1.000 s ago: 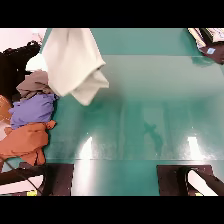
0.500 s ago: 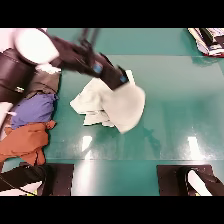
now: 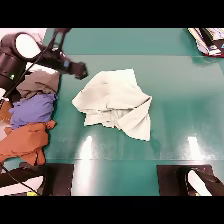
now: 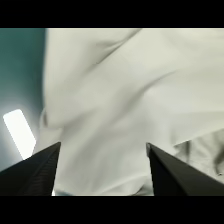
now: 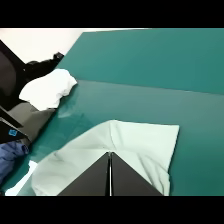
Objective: Fold the shirts.
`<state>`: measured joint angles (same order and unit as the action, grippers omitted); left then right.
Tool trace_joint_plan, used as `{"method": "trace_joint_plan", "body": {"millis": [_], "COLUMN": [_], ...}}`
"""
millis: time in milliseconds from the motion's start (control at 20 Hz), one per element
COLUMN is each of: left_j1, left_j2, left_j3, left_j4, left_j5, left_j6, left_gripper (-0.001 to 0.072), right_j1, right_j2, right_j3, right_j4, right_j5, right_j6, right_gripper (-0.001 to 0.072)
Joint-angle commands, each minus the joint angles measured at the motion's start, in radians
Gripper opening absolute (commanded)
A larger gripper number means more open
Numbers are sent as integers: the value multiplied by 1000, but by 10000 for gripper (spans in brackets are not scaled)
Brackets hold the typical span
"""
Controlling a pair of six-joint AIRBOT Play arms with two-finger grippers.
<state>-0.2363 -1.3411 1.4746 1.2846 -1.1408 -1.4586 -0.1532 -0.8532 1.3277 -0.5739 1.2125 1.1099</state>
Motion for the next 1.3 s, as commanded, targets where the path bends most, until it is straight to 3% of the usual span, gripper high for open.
{"method": "trace_joint_plan", "body": {"millis": [0,100,250,600,750,800,900,950,1000,1050,1100,1150,1200,1250], "left_j1": [132,133,133,73,47,47,47,48,48,48,48,48,48,48], "left_j2": [-17,-70,-173,-447,-490,-497,-497,-497,-496,-496,-496,-496,-496,-496], "left_j3": [-183,-213,-156,82,84,84,88,100,120,145,175,210,243,270], "left_j4": [-44,-63,-217,-260,-266,-264,-265,-263,-260,-259,-255,-247,-243,-243], "left_j5": [101,164,256,250,271,281,313,311,302,290,275,259,242,229], "left_j6": [-11,10,80,79,79,80,79,79,79,79,80,80,80,80], "left_gripper": [618,618,617,617,616,537,193,77,23,23,23,23,23,23], "right_j1": [0,0,0,3,39,63,123,147,167,184,197,209,220,230], "right_j2": [0,-10,-63,-284,-367,-388,-435,-457,-484,-512,-542,-578,-616,-651], "right_j3": [0,0,0,0,-1,-3,-3,-3,-3,-3,-3,-3,-3,-3], "right_j4": [-97,-169,-188,-193,-360,-425,-495,-505,-505,-505,-505,-505,-504,-504], "right_j5": [2,13,90,243,284,293,299,299,299,303,315,337,362,374], "right_j6": [18,64,72,96,164,177,195,209,210,211,212,218,220,228], "right_gripper": [17,17,18,17,17,17,17,17,17,19,79,360,499,493]}}
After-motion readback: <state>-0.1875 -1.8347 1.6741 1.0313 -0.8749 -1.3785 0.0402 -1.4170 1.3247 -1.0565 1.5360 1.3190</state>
